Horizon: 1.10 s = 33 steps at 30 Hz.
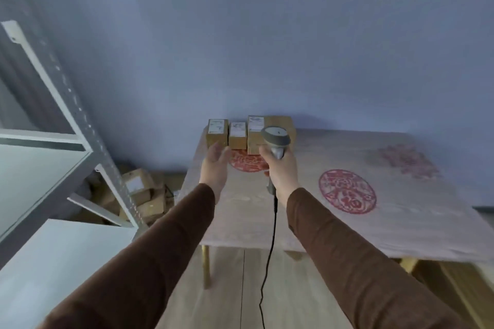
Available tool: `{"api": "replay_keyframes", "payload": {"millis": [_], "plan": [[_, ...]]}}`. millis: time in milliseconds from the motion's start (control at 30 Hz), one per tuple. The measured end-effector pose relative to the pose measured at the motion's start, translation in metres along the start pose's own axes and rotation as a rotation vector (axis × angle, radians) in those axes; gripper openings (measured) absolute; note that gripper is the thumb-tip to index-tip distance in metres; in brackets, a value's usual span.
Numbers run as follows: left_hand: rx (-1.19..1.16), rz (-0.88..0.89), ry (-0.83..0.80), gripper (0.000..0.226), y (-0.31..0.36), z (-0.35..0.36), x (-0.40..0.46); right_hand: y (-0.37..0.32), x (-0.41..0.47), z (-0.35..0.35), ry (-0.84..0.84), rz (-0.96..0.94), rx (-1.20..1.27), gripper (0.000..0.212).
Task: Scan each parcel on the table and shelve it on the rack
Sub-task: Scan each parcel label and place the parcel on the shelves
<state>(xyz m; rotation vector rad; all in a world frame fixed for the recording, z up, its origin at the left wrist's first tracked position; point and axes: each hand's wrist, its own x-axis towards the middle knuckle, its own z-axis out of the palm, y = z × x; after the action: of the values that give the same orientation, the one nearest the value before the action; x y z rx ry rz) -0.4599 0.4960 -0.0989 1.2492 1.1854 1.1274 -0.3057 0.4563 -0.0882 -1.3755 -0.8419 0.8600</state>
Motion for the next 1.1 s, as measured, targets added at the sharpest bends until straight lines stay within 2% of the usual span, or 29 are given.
{"api": "replay_keyframes", "payload": {"millis": [167,300,367,600,767,1100], "plan": [[0.001,-0.091,-0.014,0.055,-0.004,0.076,0.058,0.004,0.084,-0.061,0.073,0.038,-0.005,0.018],[0.008,-0.14,-0.018,0.057,-0.013,0.111,0.11,0.011,0.146,-0.083,0.118,0.057,-0.023,0.016],[0.018,-0.155,-0.013,0.058,-0.02,0.123,0.137,0.02,0.176,-0.087,0.113,0.068,-0.058,0.023],[0.053,-0.231,-0.029,0.063,-0.06,0.143,0.254,0.058,0.295,-0.079,0.152,0.122,-0.126,0.018],[0.128,-0.31,-0.018,0.066,-0.096,0.148,0.337,0.1,0.369,-0.074,0.216,0.186,-0.221,0.03],[0.256,-0.415,-0.096,0.068,-0.157,0.16,0.422,0.17,0.44,-0.065,0.279,0.388,-0.147,0.027]]}}
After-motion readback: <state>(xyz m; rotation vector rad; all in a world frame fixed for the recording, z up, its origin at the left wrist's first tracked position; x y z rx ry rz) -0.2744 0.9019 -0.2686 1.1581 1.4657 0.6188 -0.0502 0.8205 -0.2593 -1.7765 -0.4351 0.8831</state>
